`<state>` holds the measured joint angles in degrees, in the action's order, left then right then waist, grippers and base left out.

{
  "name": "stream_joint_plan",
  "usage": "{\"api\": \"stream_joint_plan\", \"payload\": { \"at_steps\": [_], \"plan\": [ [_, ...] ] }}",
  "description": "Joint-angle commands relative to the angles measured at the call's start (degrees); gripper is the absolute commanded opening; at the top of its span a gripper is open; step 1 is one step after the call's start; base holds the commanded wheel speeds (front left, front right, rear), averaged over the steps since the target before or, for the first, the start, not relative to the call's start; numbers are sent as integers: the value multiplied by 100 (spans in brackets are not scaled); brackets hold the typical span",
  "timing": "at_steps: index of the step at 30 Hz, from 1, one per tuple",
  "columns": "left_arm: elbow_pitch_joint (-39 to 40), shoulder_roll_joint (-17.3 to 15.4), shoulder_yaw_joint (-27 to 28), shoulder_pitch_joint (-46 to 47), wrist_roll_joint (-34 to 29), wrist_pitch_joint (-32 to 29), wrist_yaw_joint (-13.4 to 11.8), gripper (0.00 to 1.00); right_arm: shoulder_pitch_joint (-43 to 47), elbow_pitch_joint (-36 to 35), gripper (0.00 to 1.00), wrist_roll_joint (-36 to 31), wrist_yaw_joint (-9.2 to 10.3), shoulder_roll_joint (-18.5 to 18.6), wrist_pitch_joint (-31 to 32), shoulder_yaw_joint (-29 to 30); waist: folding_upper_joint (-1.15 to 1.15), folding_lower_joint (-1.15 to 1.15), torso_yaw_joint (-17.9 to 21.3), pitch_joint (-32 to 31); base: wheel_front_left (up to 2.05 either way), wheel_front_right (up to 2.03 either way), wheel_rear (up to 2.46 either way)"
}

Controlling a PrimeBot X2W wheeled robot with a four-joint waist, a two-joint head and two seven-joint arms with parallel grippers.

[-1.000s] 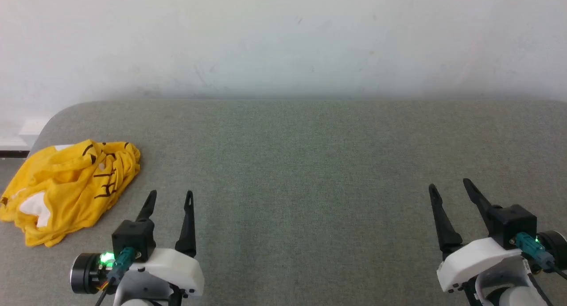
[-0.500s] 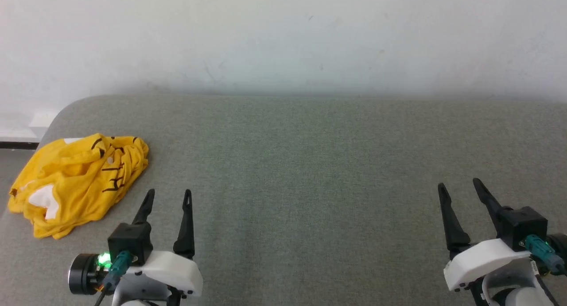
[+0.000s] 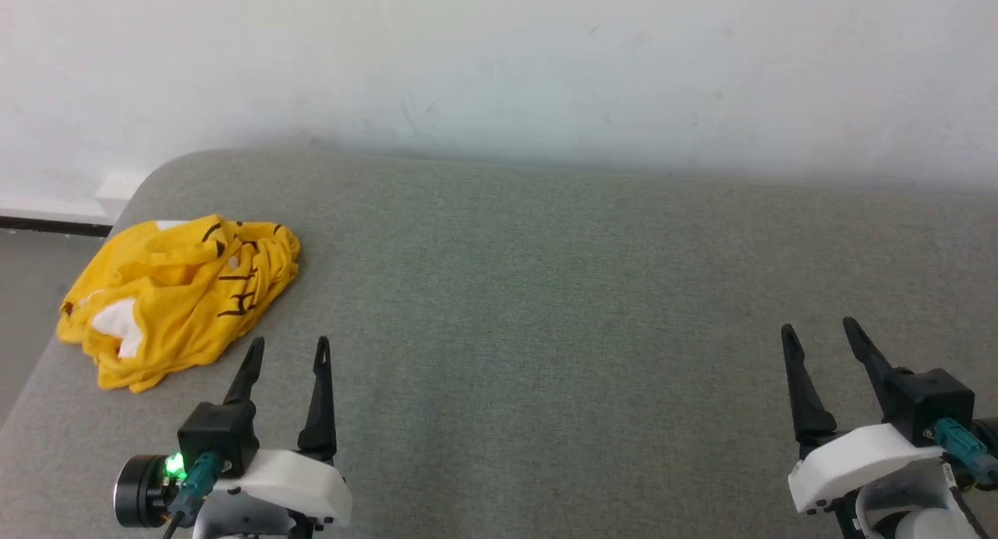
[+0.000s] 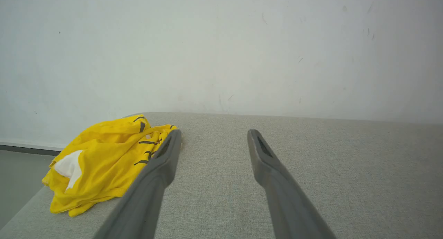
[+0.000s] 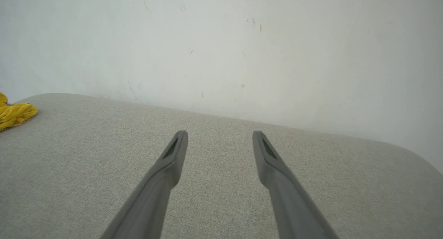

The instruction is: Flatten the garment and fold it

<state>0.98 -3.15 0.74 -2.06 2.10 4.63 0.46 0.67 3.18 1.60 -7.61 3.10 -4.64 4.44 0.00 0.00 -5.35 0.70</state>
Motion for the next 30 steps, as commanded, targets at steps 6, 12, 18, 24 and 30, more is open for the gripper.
{"api": "stream_joint_plan", "payload": {
  "at_steps": [6, 12, 18, 24, 30],
  "plan": [
    [34, 10, 50, -77, 73, 119, 9, 100, -37, 65, 100, 51, 5, -9, -120, 28, 0, 0, -295, -1, 0, 0, 0],
    [39, 12, 63, -112, 95, 192, 5, 100, -50, 104, 100, 62, 5, -10, -192, 31, 0, 0, -581, 19, 0, 0, 0],
    [47, 13, 93, -164, 141, 264, 6, 100, -66, 161, 100, 54, 6, -11, -264, 6, 0, 0, -874, 44, 0, 0, 0],
    [45, 14, 75, -196, 203, 336, 5, 100, -97, 227, 100, 28, 6, -12, -335, -30, 0, 0, -1166, 68, 0, 0, 0],
    [37, 16, 65, -222, 249, 407, -3, 100, -119, 304, 100, 15, 7, -13, -407, -74, 0, 0, -1474, 68, 0, 0, 0]
  ]
}}
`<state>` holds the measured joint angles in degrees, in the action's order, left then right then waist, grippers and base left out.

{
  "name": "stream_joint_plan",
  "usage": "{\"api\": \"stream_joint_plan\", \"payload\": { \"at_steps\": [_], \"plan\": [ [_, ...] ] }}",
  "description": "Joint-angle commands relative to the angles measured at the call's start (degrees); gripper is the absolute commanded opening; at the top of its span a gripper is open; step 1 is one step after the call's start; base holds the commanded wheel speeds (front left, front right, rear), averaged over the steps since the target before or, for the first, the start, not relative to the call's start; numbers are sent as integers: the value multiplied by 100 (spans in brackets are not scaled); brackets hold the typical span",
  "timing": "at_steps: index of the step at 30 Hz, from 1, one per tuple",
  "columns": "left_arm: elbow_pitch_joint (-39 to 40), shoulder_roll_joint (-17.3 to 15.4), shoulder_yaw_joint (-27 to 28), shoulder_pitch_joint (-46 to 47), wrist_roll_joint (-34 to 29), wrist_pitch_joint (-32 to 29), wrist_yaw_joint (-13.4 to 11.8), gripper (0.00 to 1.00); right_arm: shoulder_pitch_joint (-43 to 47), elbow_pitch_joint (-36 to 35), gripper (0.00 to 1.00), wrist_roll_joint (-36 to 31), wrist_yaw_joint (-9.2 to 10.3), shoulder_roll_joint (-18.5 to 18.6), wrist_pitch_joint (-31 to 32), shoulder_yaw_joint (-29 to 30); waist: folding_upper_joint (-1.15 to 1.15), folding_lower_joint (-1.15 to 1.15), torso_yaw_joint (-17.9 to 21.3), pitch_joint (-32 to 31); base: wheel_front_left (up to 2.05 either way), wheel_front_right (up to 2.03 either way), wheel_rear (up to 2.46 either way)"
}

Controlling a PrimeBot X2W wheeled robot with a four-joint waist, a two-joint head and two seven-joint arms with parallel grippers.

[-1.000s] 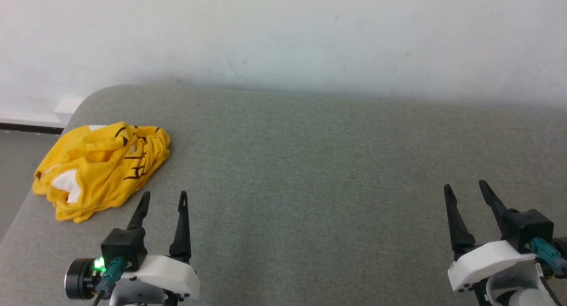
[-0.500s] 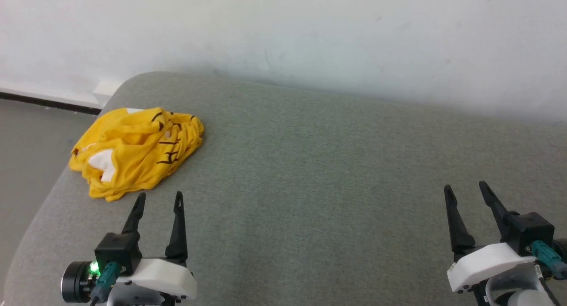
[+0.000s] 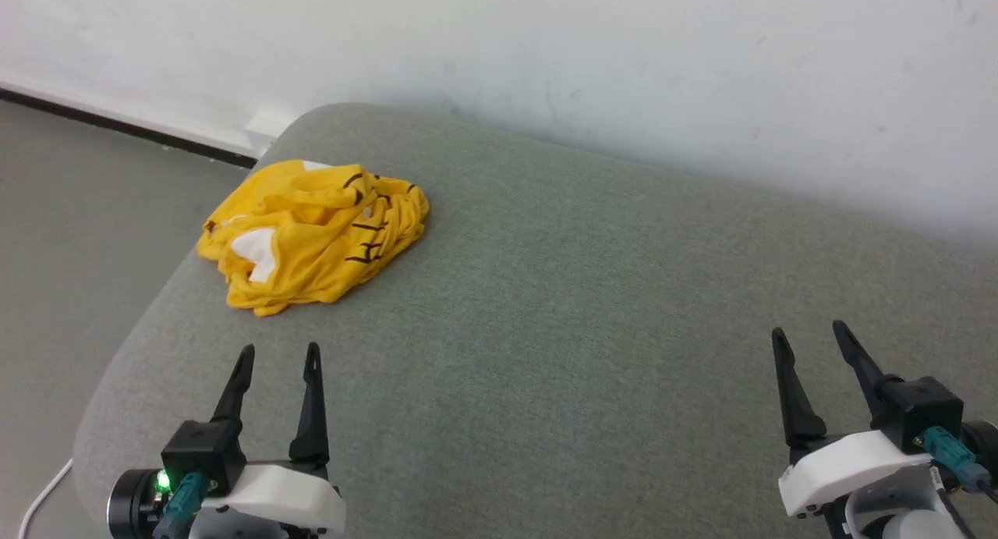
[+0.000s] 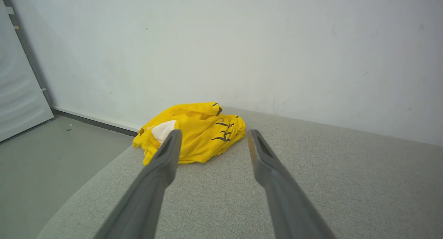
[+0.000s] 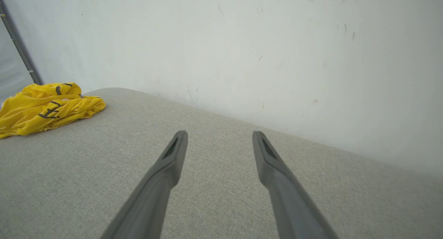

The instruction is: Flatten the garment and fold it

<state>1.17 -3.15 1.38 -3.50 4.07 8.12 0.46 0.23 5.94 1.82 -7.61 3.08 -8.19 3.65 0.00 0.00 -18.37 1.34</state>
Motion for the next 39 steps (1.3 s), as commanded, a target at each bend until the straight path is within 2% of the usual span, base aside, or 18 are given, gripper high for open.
{"api": "stream_joint_plan", "payload": {
  "at_steps": [1, 20, 39],
  "plan": [
    [19, 16, 3, -85, 61, 70, -7, 100, -77, 46, 100, -8, 7, -11, -64, -10, 0, 0, -222, 2, 0, 0, 0],
    [28, 20, 61, -265, 210, 285, -43, 100, -136, 313, 100, 17, 9, -14, -279, -159, 0, 0, -1009, -56, 0, 0, 0],
    [38, 24, 104, -382, 325, 513, -40, 100, -172, 444, 100, 88, 11, -18, -507, -202, 0, 0, -1597, -72, 0, 0, 0]
  ]
}}
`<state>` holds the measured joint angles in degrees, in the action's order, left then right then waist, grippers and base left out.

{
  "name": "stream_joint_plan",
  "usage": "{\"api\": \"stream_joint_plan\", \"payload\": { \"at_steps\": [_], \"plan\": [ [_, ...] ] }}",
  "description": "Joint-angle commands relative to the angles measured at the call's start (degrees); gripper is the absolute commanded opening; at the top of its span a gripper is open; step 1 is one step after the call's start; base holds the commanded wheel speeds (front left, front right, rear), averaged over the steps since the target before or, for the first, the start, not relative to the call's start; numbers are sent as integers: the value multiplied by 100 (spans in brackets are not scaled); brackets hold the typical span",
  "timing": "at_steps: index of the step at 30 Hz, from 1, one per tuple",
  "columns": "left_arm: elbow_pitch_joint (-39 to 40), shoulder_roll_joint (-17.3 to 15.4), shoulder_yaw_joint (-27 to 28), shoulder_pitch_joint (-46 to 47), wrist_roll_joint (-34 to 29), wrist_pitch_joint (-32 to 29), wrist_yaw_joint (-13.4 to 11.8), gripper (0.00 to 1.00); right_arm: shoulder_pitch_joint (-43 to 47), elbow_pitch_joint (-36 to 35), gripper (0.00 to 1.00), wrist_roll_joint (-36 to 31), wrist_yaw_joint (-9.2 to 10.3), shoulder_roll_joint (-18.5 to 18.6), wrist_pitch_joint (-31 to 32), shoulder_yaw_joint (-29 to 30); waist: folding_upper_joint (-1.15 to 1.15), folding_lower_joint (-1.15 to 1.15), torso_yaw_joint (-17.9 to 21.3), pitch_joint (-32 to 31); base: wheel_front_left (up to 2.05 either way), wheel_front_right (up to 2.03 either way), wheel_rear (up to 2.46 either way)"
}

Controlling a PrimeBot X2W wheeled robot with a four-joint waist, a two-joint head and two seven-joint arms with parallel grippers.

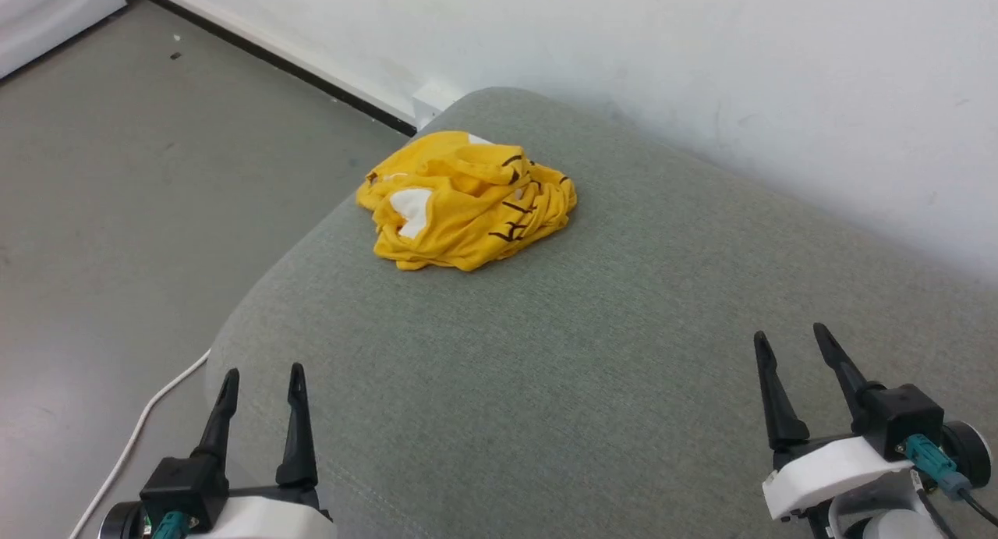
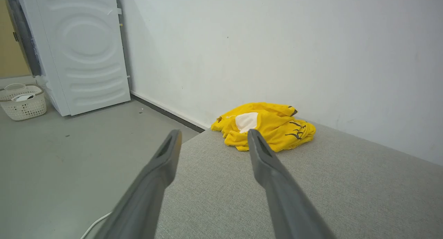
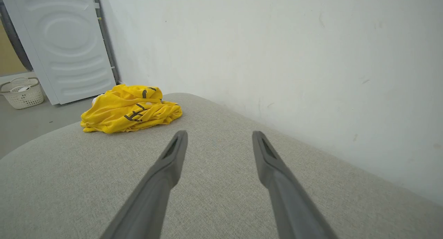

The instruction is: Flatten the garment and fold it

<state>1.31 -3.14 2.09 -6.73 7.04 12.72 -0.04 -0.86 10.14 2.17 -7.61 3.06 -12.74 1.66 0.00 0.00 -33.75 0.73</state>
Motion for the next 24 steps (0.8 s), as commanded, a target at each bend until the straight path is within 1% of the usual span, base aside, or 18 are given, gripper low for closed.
{"api": "stream_joint_plan", "payload": {
  "at_steps": [1, 14, 24],
  "plan": [
    [22, 23, 37, -64, 31, 65, 13, 100, -61, 33, 100, 60, 11, -16, -63, -2, 0, 0, -90, -15, 0, 0, 0],
    [14, 26, 68, -151, 109, 221, 37, 100, -70, 139, 100, 116, 12, -18, -219, 10, 0, 0, -476, -21, 0, 0, 0],
    [-3, 26, 64, -145, 90, 228, 46, 100, -92, 132, 100, 139, 12, -18, -226, 22, 0, 0, -486, -19, 0, 0, 0]
  ]
}}
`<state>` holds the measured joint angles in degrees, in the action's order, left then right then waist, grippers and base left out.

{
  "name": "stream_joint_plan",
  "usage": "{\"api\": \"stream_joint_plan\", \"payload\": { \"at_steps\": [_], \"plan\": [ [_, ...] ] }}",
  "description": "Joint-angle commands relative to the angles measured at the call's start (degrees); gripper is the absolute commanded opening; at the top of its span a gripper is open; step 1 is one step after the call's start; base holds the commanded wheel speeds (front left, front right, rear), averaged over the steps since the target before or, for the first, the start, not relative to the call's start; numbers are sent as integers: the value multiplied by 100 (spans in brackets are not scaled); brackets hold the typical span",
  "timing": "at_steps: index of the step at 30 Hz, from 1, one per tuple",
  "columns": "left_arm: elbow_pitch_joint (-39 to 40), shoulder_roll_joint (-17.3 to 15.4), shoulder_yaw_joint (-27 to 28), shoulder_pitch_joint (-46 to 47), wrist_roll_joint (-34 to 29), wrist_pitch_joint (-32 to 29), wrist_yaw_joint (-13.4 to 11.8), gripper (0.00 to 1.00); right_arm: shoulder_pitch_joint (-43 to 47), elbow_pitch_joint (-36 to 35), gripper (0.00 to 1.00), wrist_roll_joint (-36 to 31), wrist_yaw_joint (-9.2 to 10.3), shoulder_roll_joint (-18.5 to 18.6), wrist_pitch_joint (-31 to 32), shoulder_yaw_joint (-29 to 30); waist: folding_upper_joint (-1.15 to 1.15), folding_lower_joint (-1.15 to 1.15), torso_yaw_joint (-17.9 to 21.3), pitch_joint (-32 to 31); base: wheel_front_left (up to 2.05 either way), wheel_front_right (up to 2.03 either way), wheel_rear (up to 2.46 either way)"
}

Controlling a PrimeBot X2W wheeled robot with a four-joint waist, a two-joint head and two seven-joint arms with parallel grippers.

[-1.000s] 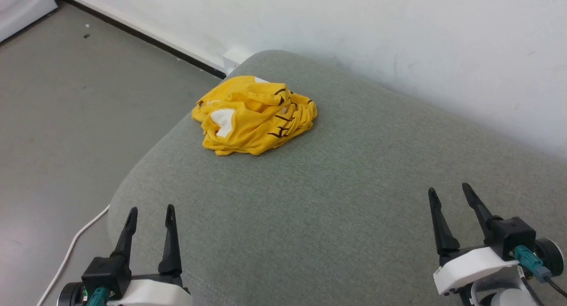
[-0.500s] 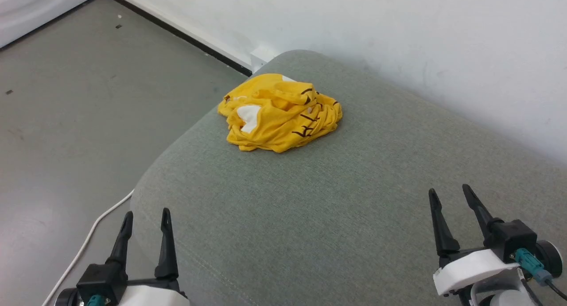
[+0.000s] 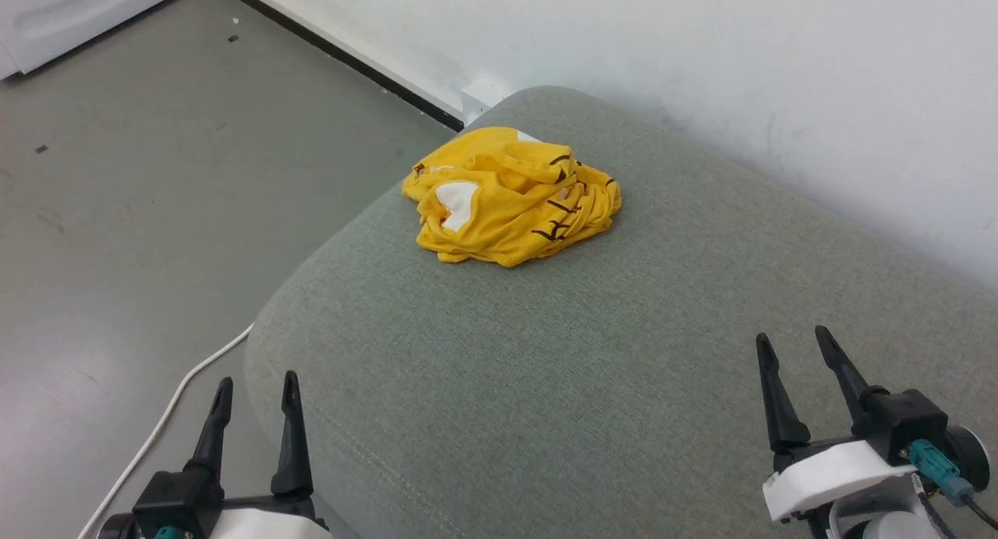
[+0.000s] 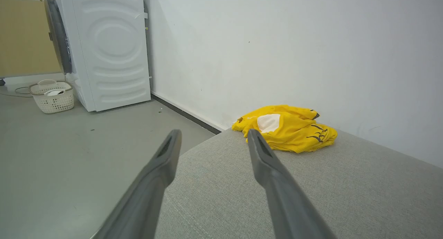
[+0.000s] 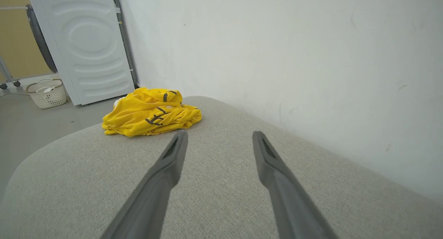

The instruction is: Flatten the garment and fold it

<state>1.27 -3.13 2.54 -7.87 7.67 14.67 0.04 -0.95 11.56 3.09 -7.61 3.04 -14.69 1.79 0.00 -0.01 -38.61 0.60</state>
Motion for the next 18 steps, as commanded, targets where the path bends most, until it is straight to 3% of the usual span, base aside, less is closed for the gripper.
{"api": "stream_joint_plan", "payload": {
  "at_steps": [1, 5, 13, 18],
  "plan": [
    [0, 25, 20, -29, 22, 33, 41, 100, -80, -10, 100, 56, 12, -16, -30, 8, 0, 1, -3, -12, 0, 0, 0],
    [1, 25, 28, -17, 2, 33, 59, 100, -76, -11, 100, 75, 12, -16, -30, -3, 0, 1, 0, -22, 0, 0, 0],
    [209, 1, 0, 402, 63, 33, 329, 100, -140, -131, 100, 62, 12, -16, -30, -3, 0, 1, 48, 57, 0, 0, 0],
    [417, -441, -177, 1125, 135, -209, 589, 100, -250, -328, 100, -91, 12, -16, -30, 24, 0, 1, 147, 316, 0, 0, 0]
  ]
}}
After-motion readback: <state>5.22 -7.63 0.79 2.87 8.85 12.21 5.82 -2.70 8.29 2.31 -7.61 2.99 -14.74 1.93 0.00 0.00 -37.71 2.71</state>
